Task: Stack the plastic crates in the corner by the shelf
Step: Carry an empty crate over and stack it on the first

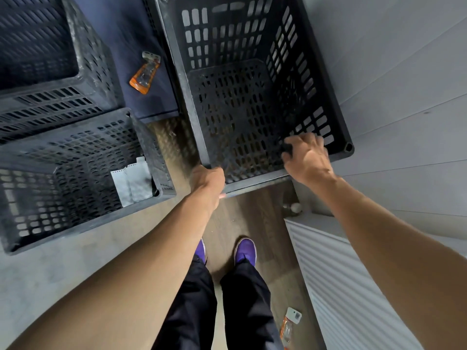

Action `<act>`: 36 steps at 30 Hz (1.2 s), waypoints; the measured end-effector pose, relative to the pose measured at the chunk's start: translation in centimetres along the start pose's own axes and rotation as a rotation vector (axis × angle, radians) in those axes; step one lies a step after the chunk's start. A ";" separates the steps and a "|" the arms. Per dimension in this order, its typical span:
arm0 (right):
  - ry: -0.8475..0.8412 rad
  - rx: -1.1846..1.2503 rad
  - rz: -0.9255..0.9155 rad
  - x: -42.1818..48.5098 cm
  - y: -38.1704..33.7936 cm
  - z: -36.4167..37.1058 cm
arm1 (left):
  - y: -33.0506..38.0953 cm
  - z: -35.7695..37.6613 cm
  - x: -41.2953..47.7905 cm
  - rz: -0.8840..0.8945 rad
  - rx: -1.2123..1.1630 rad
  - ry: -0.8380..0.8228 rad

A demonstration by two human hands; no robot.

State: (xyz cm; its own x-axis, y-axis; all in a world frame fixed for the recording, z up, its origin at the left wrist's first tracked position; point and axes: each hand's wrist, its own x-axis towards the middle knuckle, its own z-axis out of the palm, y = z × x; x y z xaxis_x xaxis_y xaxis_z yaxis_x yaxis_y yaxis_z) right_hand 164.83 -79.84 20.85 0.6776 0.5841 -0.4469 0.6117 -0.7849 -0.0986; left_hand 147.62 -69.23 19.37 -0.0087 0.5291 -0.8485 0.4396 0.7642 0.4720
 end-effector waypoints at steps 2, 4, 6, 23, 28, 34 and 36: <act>0.012 -0.038 0.010 0.6 1.1 -0.3 | -0.1 0.1 -0.1 0.010 -0.006 0.015; 0.071 -0.087 0.012 1.0 2.2 -0.7 | -0.3 0.1 -0.1 0.025 -0.009 0.036; 0.132 -0.130 0.019 1.1 3.4 -1.2 | -0.5 0.2 -0.1 0.035 -0.022 0.054; 0.112 0.009 -0.024 1.2 7.3 -2.0 | -4.1 -0.7 -2.4 0.065 -0.084 0.068; 0.079 0.114 -0.047 1.2 7.9 -1.1 | -4.0 -1.0 -2.3 0.092 -0.093 0.019; 0.146 0.176 -0.064 1.1 8.6 -0.8 | -4.3 -0.9 -1.9 0.112 -0.121 0.031; 0.162 0.191 -0.073 1.2 8.6 -0.7 | -4.2 -0.9 -1.9 0.100 -0.128 0.033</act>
State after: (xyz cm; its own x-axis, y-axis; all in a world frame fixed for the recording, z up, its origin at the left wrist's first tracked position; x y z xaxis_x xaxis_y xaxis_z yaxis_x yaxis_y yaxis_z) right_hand 171.19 -85.78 20.05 0.7003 0.6542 -0.2857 0.5836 -0.7552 -0.2986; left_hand 144.98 -73.11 19.17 -0.0010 0.6151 -0.7885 0.3215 0.7468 0.5822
